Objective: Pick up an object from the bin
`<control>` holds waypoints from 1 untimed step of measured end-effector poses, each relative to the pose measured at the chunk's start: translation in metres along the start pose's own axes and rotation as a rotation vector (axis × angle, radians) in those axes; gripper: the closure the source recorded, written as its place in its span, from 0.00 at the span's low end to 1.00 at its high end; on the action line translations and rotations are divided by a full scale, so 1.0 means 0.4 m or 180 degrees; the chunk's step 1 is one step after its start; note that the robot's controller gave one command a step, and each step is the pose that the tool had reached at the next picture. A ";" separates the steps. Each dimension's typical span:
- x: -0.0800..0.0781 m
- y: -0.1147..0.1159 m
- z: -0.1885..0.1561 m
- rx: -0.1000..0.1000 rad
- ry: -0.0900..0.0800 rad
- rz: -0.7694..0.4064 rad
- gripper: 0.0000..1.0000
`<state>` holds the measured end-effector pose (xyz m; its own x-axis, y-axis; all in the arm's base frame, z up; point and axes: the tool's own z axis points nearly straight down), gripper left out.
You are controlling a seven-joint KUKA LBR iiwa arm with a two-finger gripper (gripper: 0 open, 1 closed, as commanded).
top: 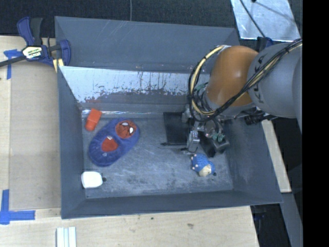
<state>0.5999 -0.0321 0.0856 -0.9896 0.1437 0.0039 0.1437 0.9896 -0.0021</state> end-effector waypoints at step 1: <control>-0.052 -0.073 0.038 -0.0013 -0.0033 0.0010 0.00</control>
Offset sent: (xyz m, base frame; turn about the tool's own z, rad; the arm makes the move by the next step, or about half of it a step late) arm 0.0144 -0.0312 -0.0153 0.0022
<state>0.6160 -0.0641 0.0704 -0.9891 0.1469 -0.0063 0.1469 0.9891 0.0018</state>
